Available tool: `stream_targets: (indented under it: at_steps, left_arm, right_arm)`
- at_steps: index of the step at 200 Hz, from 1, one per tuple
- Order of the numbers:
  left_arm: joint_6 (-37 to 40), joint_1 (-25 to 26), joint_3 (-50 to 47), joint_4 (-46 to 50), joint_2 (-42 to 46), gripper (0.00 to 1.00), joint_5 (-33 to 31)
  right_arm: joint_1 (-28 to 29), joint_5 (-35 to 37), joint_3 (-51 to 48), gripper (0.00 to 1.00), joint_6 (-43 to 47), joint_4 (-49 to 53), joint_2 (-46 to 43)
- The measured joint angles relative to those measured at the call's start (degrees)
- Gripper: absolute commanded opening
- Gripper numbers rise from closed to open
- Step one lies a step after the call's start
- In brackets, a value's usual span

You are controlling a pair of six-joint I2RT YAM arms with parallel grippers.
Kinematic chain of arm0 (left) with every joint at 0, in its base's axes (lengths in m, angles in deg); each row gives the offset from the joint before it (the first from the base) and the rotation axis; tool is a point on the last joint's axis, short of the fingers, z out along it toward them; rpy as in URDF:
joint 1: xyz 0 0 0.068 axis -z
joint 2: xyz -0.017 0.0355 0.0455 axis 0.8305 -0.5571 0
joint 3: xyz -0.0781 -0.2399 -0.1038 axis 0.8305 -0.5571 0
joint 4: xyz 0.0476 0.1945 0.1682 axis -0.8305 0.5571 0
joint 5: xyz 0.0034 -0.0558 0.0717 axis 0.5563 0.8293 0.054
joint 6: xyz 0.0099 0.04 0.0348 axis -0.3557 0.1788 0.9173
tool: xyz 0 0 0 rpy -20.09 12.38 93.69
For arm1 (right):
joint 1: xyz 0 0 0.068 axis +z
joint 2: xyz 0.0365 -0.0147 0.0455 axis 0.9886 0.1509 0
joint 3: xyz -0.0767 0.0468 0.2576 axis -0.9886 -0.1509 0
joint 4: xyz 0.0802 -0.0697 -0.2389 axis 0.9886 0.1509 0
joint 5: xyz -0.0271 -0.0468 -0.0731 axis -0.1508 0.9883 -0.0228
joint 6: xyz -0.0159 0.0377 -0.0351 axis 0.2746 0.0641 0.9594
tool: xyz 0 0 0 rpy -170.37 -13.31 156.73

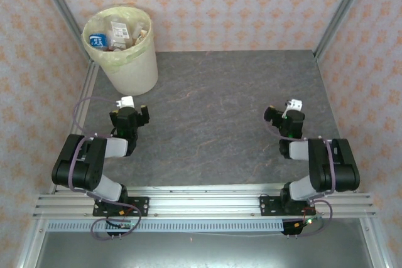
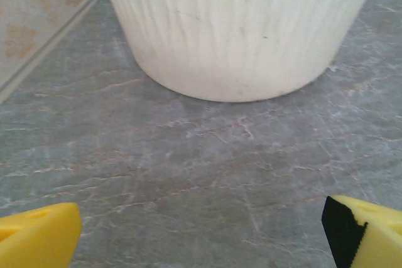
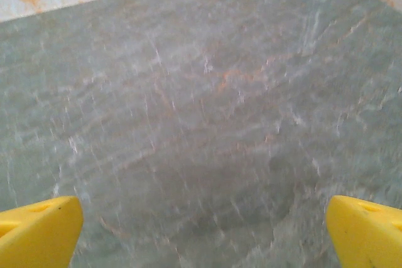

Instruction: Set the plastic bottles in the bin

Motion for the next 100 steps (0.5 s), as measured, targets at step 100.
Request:
stream_targets:
  at_steps: [100]
  left_arm:
    - [0.1, 0.0, 0.0, -0.5, 0.0, 1.00, -2.5]
  right_arm:
    - [1.2, 3.5, 6.6, 0.99, 0.0, 4.8, 2.0]
